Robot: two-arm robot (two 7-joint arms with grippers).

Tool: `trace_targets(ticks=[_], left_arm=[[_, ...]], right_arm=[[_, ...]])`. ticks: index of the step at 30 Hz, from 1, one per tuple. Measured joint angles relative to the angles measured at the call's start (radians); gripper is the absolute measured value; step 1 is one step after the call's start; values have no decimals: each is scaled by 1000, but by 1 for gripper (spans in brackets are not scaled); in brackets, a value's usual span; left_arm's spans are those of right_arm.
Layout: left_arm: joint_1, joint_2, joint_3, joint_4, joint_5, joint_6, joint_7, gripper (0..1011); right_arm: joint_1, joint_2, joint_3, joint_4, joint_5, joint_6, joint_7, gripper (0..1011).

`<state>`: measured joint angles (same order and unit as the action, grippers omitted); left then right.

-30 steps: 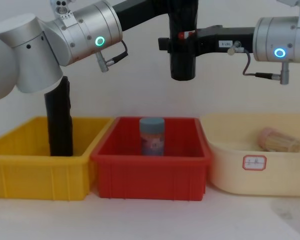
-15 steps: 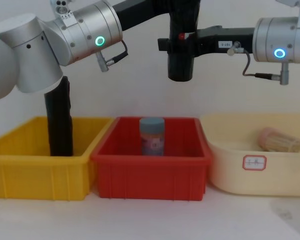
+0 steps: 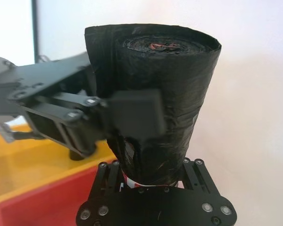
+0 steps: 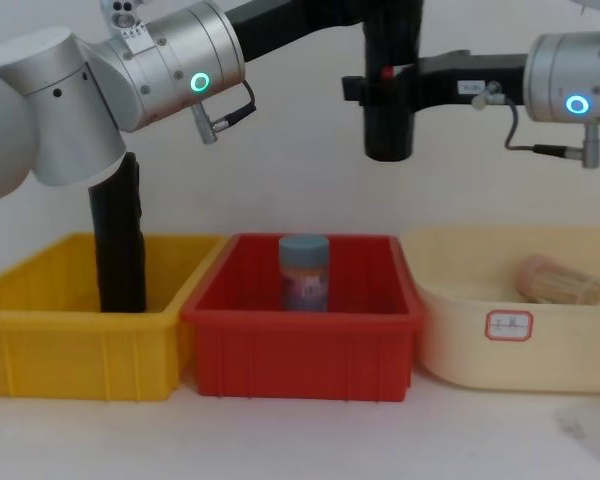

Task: Pick up the garbage bag with the one hand and transfer it to the other hand.

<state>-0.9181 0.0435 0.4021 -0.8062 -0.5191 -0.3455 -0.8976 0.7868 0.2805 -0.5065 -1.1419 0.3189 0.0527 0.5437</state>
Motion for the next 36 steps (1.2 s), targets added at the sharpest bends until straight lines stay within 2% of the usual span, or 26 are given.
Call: trace_targets(ticks=[13,26,36], left_arm=[[0,0,0,0,0,0,0,1001],[0,0,0,0,0,0,0,1001],[0,0,0,0,0,0,0,1001]], right_arm=[[-60,32,46,-101,-31,91,-134,528],[-138,61,113,-213,-68,220,-299,527],[-188,73,165,-274,-90,320,-410,527]])
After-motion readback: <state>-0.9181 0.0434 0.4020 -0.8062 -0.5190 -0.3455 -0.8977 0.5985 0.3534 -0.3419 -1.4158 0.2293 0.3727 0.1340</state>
